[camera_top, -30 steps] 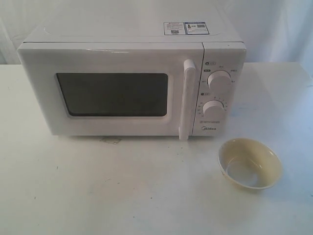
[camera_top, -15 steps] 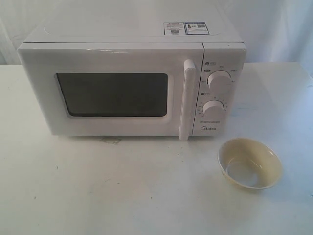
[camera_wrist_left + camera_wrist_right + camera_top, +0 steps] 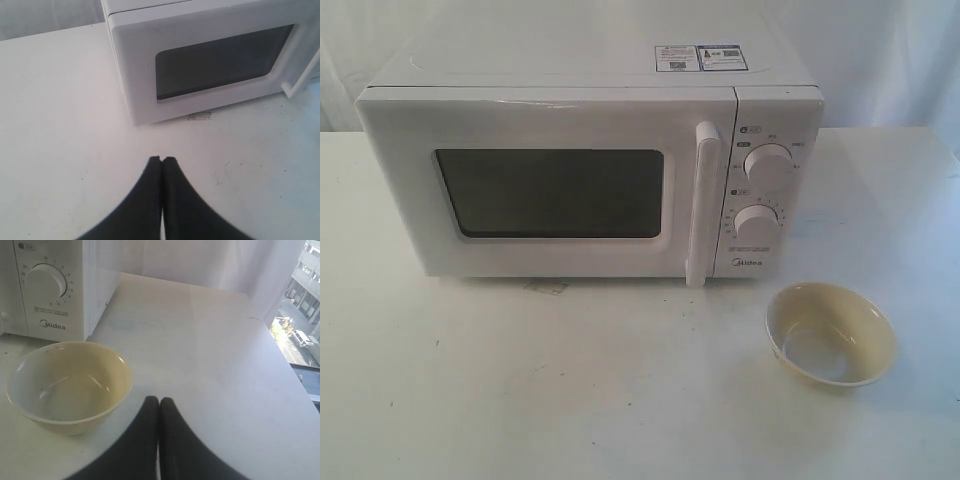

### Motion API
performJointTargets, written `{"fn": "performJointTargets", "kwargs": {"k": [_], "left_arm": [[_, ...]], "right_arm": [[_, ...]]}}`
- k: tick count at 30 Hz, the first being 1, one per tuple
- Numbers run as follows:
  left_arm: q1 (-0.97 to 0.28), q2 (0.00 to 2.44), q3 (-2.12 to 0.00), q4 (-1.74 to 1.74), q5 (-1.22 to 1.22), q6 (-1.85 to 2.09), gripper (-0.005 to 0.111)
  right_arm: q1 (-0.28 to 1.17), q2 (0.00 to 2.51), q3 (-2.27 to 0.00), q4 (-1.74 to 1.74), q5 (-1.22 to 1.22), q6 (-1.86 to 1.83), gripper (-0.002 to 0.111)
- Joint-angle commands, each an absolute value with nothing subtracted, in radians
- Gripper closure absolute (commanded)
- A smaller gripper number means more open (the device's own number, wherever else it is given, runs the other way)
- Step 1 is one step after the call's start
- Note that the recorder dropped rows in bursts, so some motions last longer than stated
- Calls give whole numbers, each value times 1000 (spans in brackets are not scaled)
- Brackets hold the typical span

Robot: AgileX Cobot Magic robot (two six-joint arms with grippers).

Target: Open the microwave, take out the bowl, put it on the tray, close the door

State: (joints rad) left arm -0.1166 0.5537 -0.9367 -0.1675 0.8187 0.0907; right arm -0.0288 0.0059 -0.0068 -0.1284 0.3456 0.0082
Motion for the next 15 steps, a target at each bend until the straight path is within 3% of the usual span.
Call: {"fn": "performJointTargets", "kwargs": {"k": [1,11,15], "left_arm": [[-124,547,-939,-173,822,86,107],[-107,547,-939,-162,813,142,107],[12,520,-848,-164,565,158,107]], "right_arm": [[-35,0,0,-124,347,6,108],[-35,0,0,-128,347,6,108],[-35,0,0,-128,347,6,108]]}}
